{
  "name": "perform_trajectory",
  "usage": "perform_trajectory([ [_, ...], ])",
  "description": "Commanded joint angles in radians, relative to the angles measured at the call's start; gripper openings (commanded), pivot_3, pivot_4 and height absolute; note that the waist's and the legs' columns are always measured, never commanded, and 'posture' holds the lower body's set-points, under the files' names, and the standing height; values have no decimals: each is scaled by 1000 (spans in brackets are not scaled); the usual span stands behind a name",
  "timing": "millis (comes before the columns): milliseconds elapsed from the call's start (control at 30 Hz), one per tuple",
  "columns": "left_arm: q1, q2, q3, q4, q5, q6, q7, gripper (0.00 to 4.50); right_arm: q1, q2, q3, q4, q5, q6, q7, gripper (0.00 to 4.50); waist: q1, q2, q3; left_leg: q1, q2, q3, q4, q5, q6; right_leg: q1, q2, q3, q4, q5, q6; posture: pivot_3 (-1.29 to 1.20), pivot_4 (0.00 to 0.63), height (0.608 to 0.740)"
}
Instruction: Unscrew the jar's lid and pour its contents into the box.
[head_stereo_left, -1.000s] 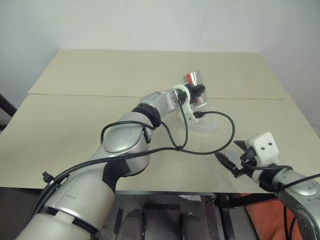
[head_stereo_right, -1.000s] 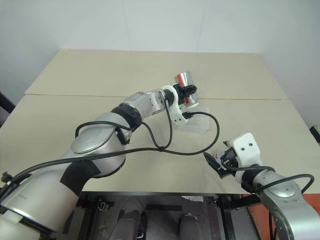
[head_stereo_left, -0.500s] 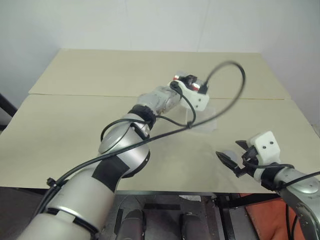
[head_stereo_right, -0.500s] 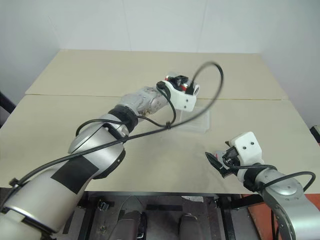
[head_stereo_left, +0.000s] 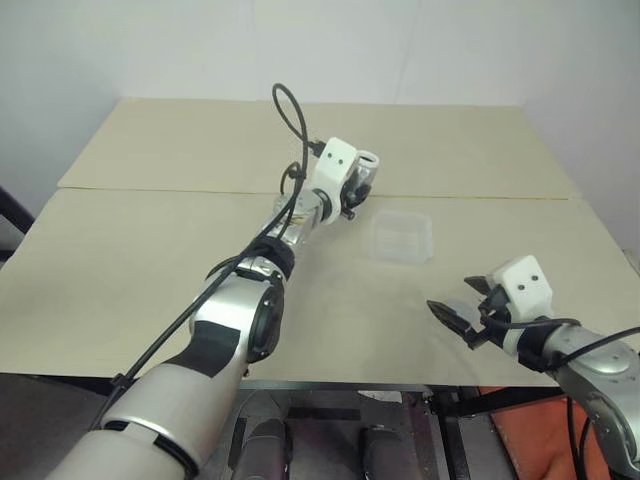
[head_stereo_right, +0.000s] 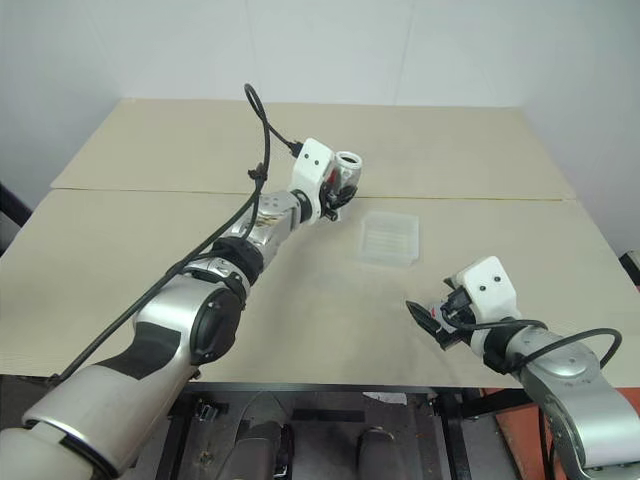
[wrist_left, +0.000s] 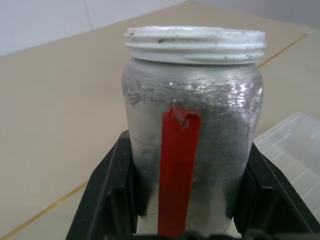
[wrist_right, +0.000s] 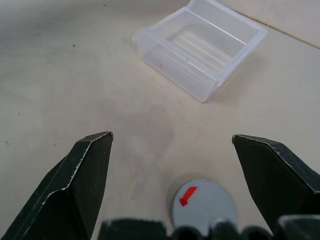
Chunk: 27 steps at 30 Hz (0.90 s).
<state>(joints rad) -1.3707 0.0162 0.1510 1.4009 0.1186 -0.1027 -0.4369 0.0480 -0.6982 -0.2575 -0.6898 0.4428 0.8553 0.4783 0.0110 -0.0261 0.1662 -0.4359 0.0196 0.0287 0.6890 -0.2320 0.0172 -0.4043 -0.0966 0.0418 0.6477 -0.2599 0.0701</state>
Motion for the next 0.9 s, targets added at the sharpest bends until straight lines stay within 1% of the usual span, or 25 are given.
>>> perform_trajectory([
  [33, -38, 26, -133, -41, 143, -90, 98, 1943, -10, -8, -12, -25, -1, -19, 1, 4444, 0, 0, 0, 0, 0, 0, 0, 0, 0, 0, 0, 0, 0, 0, 0, 0, 150, 740],
  [133, -112, 70, -382, -37, 398, -198, 266, 1943, 5, -7, -19, -43, 4, -13, 0, 4444, 1, 0, 0, 0, 0, 0, 0, 0, 0, 0, 0, 0, 0, 0, 0, 0, 150, 740],
  [167, -147, 87, -506, -32, 524, -224, 345, 1943, 13, -8, -24, -49, 4, -12, 0, 4444, 2, 0, 0, 0, 0, 0, 0, 0, 0, 0, 0, 0, 0, 0, 0, 0, 150, 740],
  [200, -175, 97, -594, -27, 611, -241, 395, 1943, 23, -5, -29, -58, 5, -9, -4, 4444, 4, -1, 0, 0, -1, 0, 0, 0, 0, 0, 0, 0, 0, 0, 0, 0, 150, 740],
  [267, -217, 91, -718, -14, 723, -247, 451, 1943, 50, 8, -39, -76, 0, -3, -22, 4444, 11, -1, 0, -1, -1, 0, 0, 0, 0, 0, 0, 0, -1, 0, 0, 0, 150, 740],
  [300, -227, 88, -755, -9, 757, -248, 471, 1943, 60, 14, -40, -88, -1, 1, -32, 4444, 15, -1, 0, -1, -1, 0, 0, 0, 0, 0, 0, 0, -1, 0, 0, 0, 150, 740],
  [400, -238, 65, -984, 6, 971, -239, 583, 1943, 108, 57, -49, -141, 4, 16, -75, 4444, 18, 0, -1, -1, -2, 0, 0, -1, 1, 1, -1, 0, -4, -1, 2, 0, 150, 740],
  [433, -235, 55, -1031, 10, 1012, -235, 599, 1943, 125, 68, -51, -159, 5, 20, -88, 4444, 17, 0, -1, -1, -2, 1, 0, -1, 1, 0, -1, 0, -4, -1, 2, 0, 150, 740],
  [567, -221, 20, -1150, 20, 1110, -213, 662, 1943, 183, 116, -63, -229, 11, 43, -132, 4444, 8, 0, -1, -1, -1, 1, 0, 0, 1, -1, -1, 1, -3, -1, 2, 0, 150, 740],
  [733, -226, -18, -1169, 26, 1125, -182, 693, 1943, 245, 148, -102, -289, 19, 70, -164, 4444, 4, -1, 0, -2, -1, 0, 1, -1, 1, -2, -2, 1, -3, -1, 3, 0, 150, 740],
  [900, -240, -30, -1234, 28, 1186, -185, 727, 1943, 271, 157, -133, -316, 31, 84, -169, 4444, 2, -1, 0, -2, -1, 0, 2, -1, 1, -2, -2, 1, -2, -2, 3, 0, 150, 740],
])
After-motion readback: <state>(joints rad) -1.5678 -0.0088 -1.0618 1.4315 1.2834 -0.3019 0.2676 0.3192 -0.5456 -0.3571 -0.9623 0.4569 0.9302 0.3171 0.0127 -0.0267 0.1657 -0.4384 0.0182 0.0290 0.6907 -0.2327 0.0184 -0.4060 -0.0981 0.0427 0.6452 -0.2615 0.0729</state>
